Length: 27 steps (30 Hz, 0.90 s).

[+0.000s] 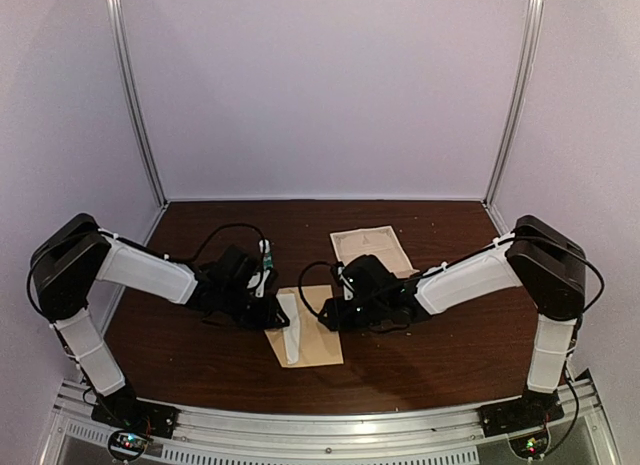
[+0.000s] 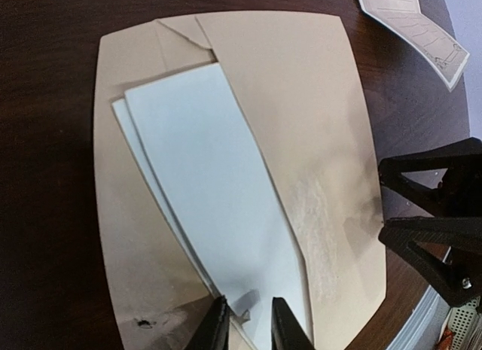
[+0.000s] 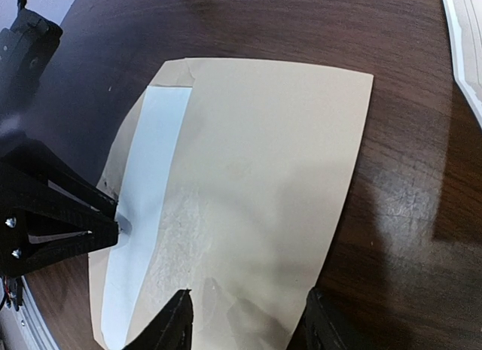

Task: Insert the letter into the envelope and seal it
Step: Place the letter in the envelope.

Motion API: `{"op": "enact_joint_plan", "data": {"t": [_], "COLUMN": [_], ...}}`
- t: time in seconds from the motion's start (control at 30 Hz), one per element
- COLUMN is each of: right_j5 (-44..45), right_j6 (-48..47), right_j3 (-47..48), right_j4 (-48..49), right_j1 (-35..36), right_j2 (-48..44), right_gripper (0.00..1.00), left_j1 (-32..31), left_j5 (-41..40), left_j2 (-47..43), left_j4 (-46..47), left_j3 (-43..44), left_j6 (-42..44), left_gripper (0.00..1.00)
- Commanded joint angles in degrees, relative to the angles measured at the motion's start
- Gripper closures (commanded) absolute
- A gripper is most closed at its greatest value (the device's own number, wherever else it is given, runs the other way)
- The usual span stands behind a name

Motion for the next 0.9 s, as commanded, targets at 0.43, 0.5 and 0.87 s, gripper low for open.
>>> {"op": "enact_joint_plan", "data": {"t": [0.43, 0.5, 0.87], "right_j5": [-1.8, -1.8, -0.8], "right_j6": [0.3, 0.3, -0.2], "right_j3": [2.1, 2.2, 1.2], "right_j4": [-1.1, -1.2, -3.5], "right_j1": [0.0, -0.1, -0.6], "right_j2": [2.9, 2.7, -2.9], "right_gripper": [0.49, 0.49, 0.44], "left_j1": [0.2, 0.2, 0.2], "left_j5": [4.1, 4.8, 0.5], "left_j2": [4.8, 5.1, -0.4], "left_j4": [3.2, 3.7, -0.1], "left_j3": [2.5, 2.5, 2.0], "left_j6": [1.5, 1.2, 2.5], "left_gripper": [0.82, 0.82, 0.77]}}
